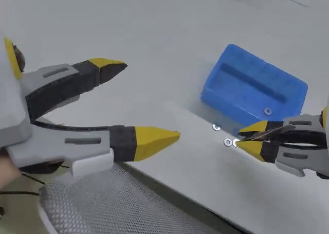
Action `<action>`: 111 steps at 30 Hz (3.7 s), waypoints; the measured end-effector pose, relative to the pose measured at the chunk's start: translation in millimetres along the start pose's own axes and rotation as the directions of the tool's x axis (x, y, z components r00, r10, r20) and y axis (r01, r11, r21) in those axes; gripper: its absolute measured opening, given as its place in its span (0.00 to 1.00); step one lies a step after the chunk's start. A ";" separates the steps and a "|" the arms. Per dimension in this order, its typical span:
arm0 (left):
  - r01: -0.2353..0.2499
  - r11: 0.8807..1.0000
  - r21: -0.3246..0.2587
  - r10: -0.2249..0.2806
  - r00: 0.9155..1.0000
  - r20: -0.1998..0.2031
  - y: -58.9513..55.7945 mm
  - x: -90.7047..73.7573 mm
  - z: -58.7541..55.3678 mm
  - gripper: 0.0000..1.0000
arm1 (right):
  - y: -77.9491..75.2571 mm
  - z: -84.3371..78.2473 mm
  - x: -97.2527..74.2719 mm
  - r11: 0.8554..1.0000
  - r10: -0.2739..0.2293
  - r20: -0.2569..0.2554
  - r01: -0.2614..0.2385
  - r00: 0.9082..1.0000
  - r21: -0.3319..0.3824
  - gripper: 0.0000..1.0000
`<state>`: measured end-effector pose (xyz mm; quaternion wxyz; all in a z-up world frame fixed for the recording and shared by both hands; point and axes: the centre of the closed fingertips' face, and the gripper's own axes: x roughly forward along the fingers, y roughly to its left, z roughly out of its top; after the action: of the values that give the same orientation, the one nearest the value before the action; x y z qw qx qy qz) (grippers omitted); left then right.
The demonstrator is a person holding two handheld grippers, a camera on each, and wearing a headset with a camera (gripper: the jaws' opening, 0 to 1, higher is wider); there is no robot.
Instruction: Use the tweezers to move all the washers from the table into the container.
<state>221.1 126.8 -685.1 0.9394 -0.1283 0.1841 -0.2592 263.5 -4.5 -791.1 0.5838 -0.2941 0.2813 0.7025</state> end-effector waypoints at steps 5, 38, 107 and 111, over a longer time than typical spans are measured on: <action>-0.046 0.998 -0.033 0.047 0.998 0.044 10.8 -1.9 6.2 0.82 | -3.1 -5.6 1.7 1.000 0.001 -0.019 -0.001 1.000 -0.006 0.06; -0.093 0.965 0.244 0.097 0.995 -0.005 -3.9 6.7 17.3 0.99 | -10.7 7.9 -25.0 0.979 -0.154 0.033 0.148 0.988 0.138 0.04; -0.119 0.956 0.270 0.140 0.988 -0.060 2.4 44.9 -29.5 0.95 | -50.1 24.6 -54.7 0.853 -0.333 0.089 0.260 0.939 0.452 0.03; -0.115 0.955 0.273 0.138 0.988 -0.066 2.1 45.2 -30.7 0.94 | -31.2 26.2 -40.1 0.881 -0.289 0.109 0.220 0.951 0.418 0.04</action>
<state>245.4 99.9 -726.0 0.9542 0.0230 0.1944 -0.2260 297.9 -6.5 -745.5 0.7404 -0.1424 0.3280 0.5692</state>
